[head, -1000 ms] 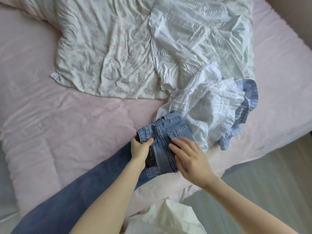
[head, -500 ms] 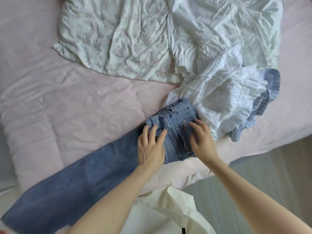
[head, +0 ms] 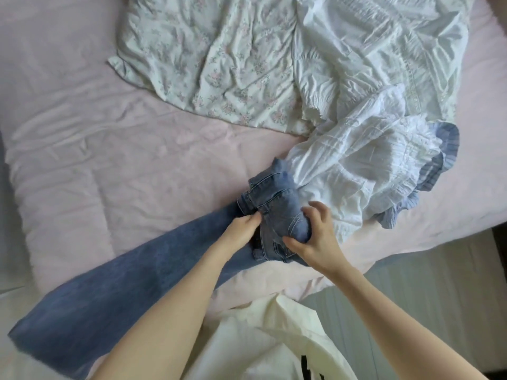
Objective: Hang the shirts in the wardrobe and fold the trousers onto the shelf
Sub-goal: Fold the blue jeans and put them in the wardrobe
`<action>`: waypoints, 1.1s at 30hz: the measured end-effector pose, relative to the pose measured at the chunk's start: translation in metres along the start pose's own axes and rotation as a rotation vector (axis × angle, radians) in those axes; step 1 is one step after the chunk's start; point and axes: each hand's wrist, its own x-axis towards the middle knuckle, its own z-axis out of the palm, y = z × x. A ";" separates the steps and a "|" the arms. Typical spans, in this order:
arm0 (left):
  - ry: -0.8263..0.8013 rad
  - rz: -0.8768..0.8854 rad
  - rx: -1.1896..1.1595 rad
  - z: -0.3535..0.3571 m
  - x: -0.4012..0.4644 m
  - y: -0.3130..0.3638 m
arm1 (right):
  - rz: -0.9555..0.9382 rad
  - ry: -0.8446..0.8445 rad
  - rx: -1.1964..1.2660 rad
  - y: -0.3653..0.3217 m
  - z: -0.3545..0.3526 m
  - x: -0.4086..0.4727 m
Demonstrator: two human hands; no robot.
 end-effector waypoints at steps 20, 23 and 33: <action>0.831 -0.006 0.115 -0.065 -0.057 -0.126 | 0.087 -0.034 -0.095 -0.031 0.120 0.000; 0.831 0.341 0.612 -0.064 -0.057 -0.110 | 0.446 -0.063 0.224 -0.032 0.127 0.011; 0.313 0.609 1.196 -0.075 0.000 -0.044 | 0.682 0.128 0.115 -0.030 0.136 -0.037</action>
